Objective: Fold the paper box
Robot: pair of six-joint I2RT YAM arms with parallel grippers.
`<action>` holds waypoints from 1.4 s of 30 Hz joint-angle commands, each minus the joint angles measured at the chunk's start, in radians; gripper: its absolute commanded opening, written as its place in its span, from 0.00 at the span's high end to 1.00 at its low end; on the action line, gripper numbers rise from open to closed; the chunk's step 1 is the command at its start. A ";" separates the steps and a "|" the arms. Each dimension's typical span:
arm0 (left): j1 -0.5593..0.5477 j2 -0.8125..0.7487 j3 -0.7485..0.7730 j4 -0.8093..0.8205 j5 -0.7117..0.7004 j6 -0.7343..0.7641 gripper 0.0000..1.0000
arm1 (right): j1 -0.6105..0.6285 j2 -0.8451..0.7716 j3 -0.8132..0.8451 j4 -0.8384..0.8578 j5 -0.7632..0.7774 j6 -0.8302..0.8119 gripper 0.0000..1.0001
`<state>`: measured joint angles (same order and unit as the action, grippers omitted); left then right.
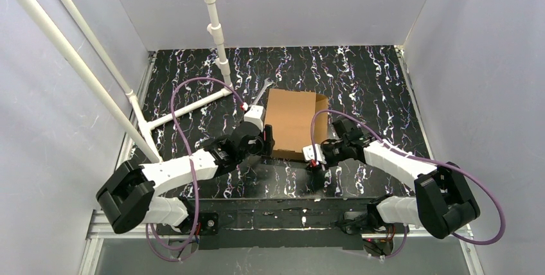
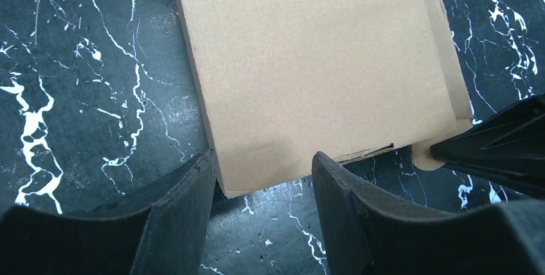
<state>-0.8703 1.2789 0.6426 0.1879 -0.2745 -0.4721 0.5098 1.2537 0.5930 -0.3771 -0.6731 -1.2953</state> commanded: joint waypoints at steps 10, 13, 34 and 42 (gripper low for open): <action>0.021 0.057 0.029 0.057 -0.007 -0.052 0.49 | -0.042 -0.025 -0.019 -0.101 0.032 -0.024 0.81; 0.021 0.066 0.032 0.058 -0.012 -0.066 0.49 | -0.042 -0.031 -0.015 -0.087 0.048 -0.005 0.82; 0.021 0.080 0.036 0.048 -0.079 -0.141 0.54 | -0.080 -0.053 0.017 -0.182 0.059 -0.007 0.69; 0.022 -0.004 0.067 -0.139 -0.094 -0.345 0.53 | -0.072 -0.061 0.034 -0.125 0.101 0.065 0.72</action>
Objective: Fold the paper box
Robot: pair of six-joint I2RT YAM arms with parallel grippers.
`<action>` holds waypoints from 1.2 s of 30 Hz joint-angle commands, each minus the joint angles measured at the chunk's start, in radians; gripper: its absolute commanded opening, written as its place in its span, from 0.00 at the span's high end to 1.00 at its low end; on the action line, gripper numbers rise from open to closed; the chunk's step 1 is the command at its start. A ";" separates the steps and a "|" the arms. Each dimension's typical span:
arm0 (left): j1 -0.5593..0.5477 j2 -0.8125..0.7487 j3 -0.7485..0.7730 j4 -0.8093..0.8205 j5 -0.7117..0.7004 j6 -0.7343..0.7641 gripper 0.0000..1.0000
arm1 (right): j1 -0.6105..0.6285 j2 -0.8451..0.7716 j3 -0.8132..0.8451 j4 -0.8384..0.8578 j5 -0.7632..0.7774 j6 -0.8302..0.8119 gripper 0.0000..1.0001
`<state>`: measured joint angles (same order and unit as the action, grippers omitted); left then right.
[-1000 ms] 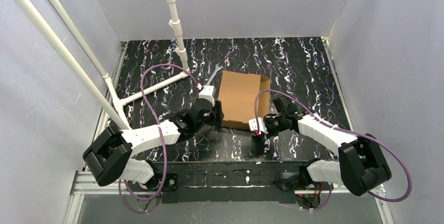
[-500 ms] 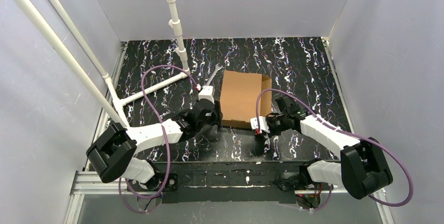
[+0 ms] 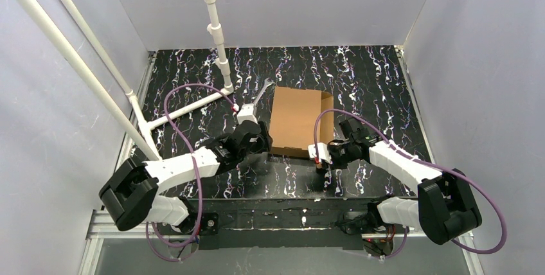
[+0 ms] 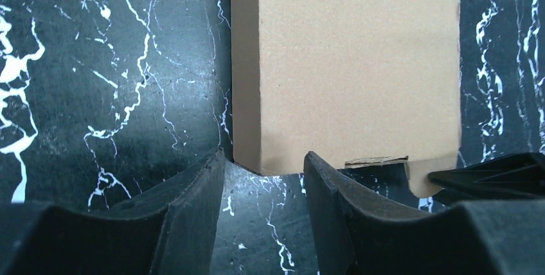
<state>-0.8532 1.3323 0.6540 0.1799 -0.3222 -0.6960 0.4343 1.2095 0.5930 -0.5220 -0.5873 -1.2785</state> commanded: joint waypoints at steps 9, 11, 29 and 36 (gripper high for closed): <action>0.009 -0.075 0.106 -0.297 -0.051 -0.058 0.51 | 0.002 -0.046 0.023 0.056 0.036 0.094 0.88; 0.012 -0.075 0.108 -0.289 -0.032 -0.017 0.52 | -0.004 -0.050 0.021 0.065 0.040 0.111 0.90; 0.034 0.101 0.206 -0.237 0.046 0.181 0.41 | -0.055 -0.051 -0.001 0.091 0.068 0.165 0.99; 0.078 0.116 0.181 -0.107 0.163 0.160 0.24 | -0.075 -0.044 -0.002 0.078 0.052 0.160 0.99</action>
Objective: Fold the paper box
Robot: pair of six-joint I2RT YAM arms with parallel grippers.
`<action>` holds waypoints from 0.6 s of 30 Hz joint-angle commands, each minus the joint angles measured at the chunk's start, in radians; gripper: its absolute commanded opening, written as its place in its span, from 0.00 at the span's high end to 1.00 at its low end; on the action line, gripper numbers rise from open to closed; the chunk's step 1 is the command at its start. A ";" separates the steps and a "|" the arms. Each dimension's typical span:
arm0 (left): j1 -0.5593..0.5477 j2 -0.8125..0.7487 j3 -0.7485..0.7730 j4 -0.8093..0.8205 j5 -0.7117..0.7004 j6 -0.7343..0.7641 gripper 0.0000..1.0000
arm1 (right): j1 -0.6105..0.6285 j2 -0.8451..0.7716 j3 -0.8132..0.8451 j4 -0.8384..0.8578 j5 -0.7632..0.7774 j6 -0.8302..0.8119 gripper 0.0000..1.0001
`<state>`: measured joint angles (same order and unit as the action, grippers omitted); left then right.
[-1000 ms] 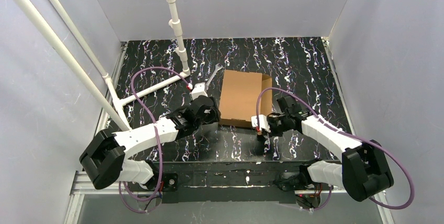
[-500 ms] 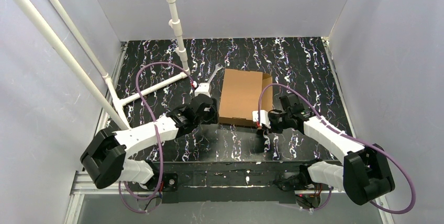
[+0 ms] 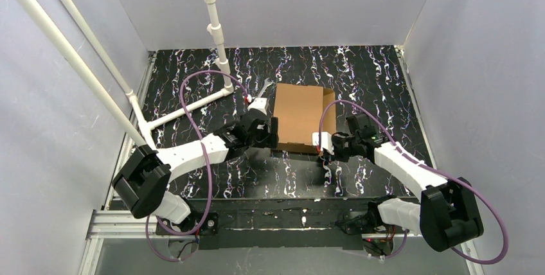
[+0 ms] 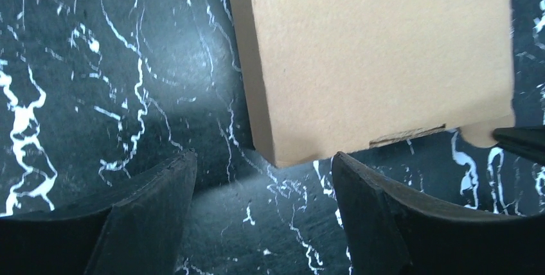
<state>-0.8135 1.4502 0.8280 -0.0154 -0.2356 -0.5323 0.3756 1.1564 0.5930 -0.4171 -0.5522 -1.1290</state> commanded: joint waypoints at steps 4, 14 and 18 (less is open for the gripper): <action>0.068 0.024 0.015 0.097 0.120 -0.038 0.23 | -0.023 0.014 0.000 -0.030 0.007 0.010 0.99; 0.136 0.095 -0.018 0.201 0.278 -0.117 0.31 | -0.038 0.027 0.002 -0.032 -0.004 0.012 0.99; 0.149 0.109 -0.047 0.234 0.301 -0.138 0.38 | -0.046 0.028 0.002 -0.032 -0.006 0.017 0.99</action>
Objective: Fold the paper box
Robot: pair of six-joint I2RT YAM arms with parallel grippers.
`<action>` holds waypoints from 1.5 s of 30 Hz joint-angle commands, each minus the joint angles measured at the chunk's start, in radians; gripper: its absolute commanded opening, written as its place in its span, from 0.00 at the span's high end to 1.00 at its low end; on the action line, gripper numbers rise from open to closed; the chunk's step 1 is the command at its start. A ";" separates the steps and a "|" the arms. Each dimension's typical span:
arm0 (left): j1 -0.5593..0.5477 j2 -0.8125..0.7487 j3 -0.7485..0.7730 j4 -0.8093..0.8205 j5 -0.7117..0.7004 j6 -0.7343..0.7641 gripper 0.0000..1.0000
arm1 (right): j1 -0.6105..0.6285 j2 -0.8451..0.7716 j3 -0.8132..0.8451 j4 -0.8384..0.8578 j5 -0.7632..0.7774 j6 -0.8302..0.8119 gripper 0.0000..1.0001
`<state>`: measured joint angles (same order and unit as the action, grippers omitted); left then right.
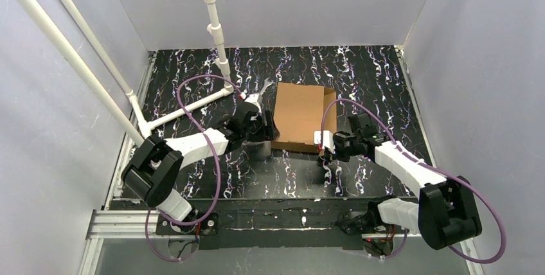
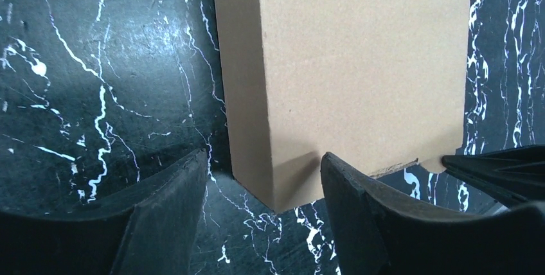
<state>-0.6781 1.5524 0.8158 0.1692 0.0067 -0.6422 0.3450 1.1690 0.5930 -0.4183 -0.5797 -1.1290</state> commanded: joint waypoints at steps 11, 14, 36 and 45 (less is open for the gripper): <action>0.037 0.050 -0.082 0.064 0.065 -0.063 0.54 | -0.041 0.023 0.005 -0.016 0.021 0.056 0.99; 0.040 0.057 -0.084 0.064 0.067 -0.065 0.55 | -0.051 0.025 0.004 0.001 0.032 0.080 0.99; 0.049 0.098 -0.078 0.062 0.089 -0.053 0.57 | -0.075 0.031 0.008 0.099 0.094 0.210 0.99; 0.055 0.110 -0.075 0.062 0.101 -0.053 0.57 | -0.086 0.047 0.014 0.092 0.099 0.224 0.99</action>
<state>-0.6300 1.6157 0.7631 0.3599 0.1398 -0.7311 0.2680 1.1915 0.5934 -0.3180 -0.5327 -0.9218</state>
